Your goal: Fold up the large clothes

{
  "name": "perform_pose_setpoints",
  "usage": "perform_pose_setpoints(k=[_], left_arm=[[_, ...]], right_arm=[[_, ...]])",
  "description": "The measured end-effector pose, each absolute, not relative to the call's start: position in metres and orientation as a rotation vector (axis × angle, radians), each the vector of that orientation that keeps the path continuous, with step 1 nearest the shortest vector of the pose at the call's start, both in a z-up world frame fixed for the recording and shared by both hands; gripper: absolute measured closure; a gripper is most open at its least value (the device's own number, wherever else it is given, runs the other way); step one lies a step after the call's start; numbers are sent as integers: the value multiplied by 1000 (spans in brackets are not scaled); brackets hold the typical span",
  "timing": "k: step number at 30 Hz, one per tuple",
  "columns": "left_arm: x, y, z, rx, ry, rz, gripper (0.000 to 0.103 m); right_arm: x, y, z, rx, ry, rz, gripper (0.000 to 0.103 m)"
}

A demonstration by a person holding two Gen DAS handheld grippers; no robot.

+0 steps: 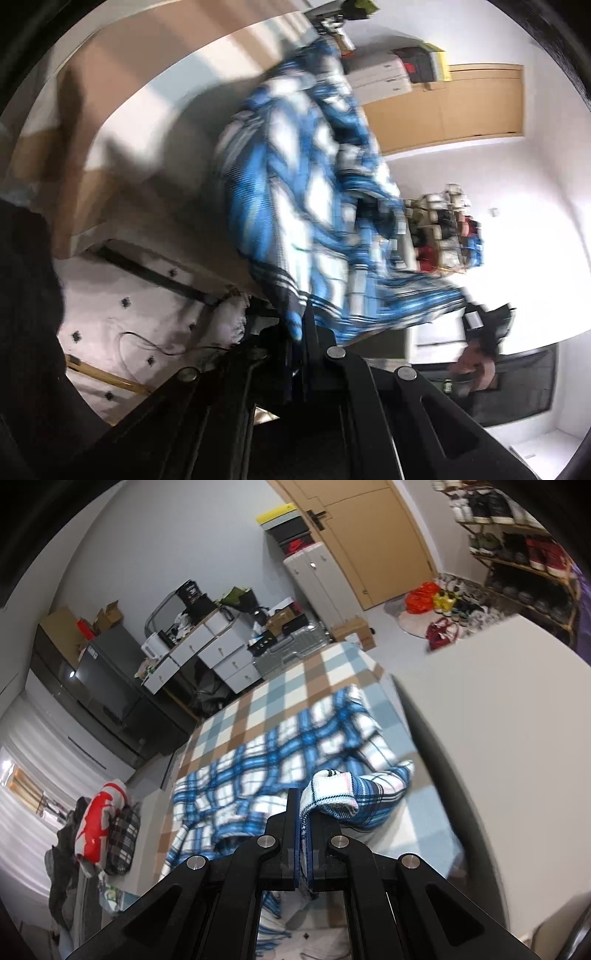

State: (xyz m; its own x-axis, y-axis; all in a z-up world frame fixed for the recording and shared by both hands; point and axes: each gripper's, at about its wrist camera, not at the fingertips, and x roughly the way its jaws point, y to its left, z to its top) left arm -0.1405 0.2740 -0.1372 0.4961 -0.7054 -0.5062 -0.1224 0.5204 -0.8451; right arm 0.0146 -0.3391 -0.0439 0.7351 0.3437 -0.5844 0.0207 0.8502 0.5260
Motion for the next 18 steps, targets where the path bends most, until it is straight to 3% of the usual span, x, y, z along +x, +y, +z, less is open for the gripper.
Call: perform_pose_setpoints(k=[8, 18], left_arm=[[-89, 261, -52, -847, 924, -468, 103], [60, 280, -5, -876, 953, -337, 103]], right_arm=[[-10, -366, -90, 609, 752, 105, 101], [123, -357, -22, 529, 825, 102, 101]])
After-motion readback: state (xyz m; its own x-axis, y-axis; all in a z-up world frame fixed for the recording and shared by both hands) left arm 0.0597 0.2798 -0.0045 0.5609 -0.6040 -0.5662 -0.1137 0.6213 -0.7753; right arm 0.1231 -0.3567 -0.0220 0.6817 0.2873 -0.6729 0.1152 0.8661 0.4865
